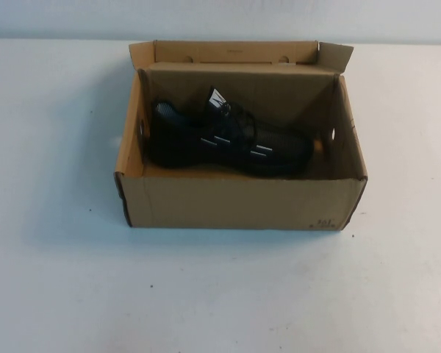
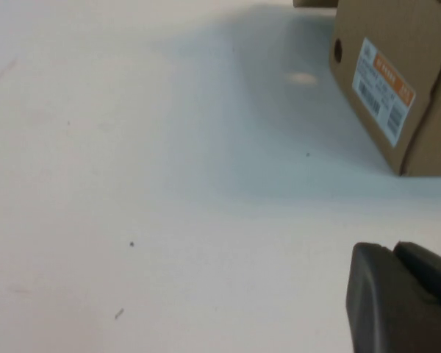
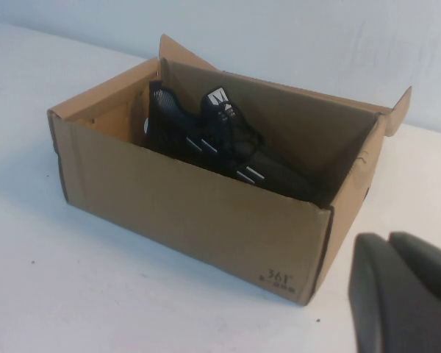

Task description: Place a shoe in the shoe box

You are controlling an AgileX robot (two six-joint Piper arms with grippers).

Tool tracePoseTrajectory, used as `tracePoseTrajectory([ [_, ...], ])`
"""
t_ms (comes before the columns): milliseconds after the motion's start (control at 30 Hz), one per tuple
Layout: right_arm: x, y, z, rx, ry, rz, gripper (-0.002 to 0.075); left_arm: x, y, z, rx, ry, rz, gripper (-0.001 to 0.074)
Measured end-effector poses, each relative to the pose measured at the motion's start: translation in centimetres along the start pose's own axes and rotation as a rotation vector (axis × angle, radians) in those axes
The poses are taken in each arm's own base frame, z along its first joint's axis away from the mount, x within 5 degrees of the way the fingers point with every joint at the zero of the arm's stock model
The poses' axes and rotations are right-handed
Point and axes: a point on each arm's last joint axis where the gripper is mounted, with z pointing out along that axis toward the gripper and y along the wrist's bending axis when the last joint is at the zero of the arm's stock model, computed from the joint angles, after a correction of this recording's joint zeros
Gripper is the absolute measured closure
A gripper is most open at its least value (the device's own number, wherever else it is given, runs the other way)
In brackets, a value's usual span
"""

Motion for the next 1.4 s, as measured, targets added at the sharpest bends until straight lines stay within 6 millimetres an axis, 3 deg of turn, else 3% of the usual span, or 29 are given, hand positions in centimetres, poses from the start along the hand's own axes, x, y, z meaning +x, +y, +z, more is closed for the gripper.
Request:
tracePoseTrajectory([
  [133,0.0,0.0,0.0,0.000,0.000,0.000,0.0742,0.6,0.1,0.0,-0.007,0.063,0.001,0.0736],
  [1000,0.0,0.0,0.0,0.000,0.000,0.002,0.0742,0.6,0.1,0.0,-0.007,0.064,-0.001,0.0736],
  [1200,0.0,-0.5,-0.4,0.126,-0.032,0.027,0.0742,0.6,0.1,0.0,-0.007,0.065,-0.001,0.0736],
  [1333,1.5,-1.0,-0.1,0.238,-0.080,0.050,0.0742,0.6,0.1,0.0,-0.007,0.065,0.000,0.0736],
  [1400,3.2,-1.2,0.3,0.278,-0.090,0.062,0.0742,0.6,0.1,0.0,-0.007,0.065,0.000,0.0736],
])
